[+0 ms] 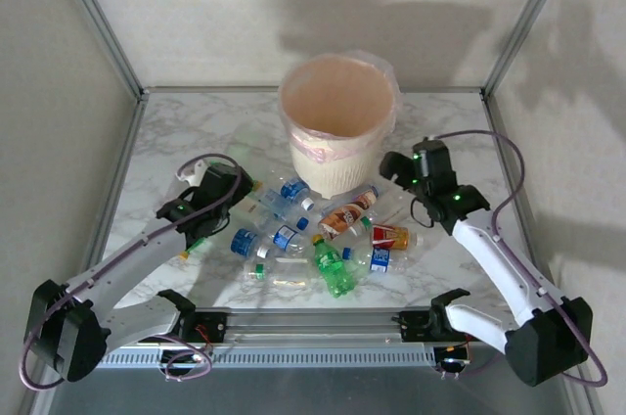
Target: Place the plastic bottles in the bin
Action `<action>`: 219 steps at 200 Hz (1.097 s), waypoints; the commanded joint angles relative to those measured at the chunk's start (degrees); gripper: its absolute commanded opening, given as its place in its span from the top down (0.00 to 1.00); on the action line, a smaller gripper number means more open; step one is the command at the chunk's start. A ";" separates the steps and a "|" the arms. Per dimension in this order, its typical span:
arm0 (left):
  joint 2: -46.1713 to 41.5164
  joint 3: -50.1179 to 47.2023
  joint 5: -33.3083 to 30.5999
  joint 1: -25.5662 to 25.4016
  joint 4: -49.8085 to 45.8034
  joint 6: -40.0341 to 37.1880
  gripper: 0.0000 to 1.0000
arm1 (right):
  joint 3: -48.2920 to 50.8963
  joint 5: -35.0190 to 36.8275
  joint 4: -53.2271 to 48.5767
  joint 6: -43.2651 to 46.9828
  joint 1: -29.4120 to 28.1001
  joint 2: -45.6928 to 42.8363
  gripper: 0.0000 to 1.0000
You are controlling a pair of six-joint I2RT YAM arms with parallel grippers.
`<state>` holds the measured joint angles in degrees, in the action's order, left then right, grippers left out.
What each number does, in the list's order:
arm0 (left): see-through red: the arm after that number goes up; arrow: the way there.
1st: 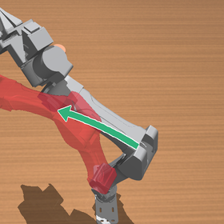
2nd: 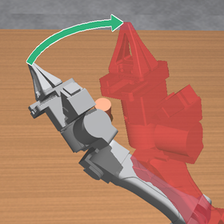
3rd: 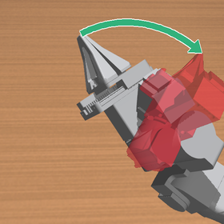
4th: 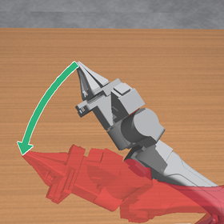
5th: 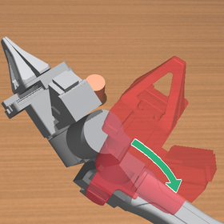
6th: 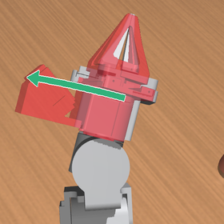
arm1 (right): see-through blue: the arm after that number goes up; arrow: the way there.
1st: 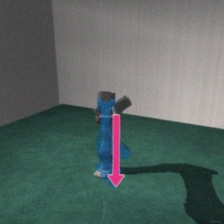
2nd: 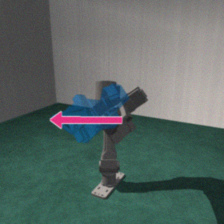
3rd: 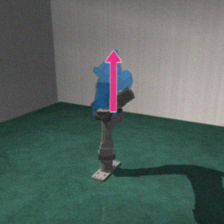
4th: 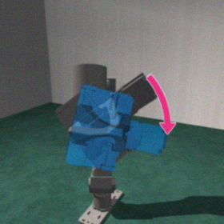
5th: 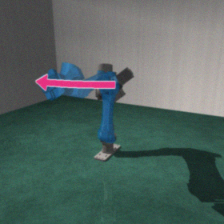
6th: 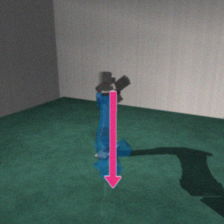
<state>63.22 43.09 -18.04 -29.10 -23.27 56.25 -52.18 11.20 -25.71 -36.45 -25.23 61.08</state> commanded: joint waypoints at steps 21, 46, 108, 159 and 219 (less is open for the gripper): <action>5.83 5.61 2.86 -2.72 -4.55 12.86 0.01 | -3.15 3.27 -4.31 1.84 -6.01 -0.86 0.08; 7.06 6.13 3.84 -2.71 -5.64 15.51 0.02 | -3.66 5.17 -4.80 1.10 -8.28 -0.63 0.08; 13.09 8.41 5.03 -1.49 -6.86 16.52 0.14 | -5.96 8.65 -6.65 0.32 -10.90 1.59 0.09; 16.66 7.37 5.71 -1.40 -5.16 17.04 0.13 | -6.00 9.45 -6.80 0.31 -12.19 1.40 0.09; 19.64 9.47 5.07 -1.32 -5.47 16.43 0.16 | -6.35 9.75 -6.83 -0.14 -12.91 1.29 0.09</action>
<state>81.73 50.70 -13.02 -30.92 -28.18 71.02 -56.49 19.53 -31.22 -35.64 -37.45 62.39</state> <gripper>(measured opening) 0.842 0.908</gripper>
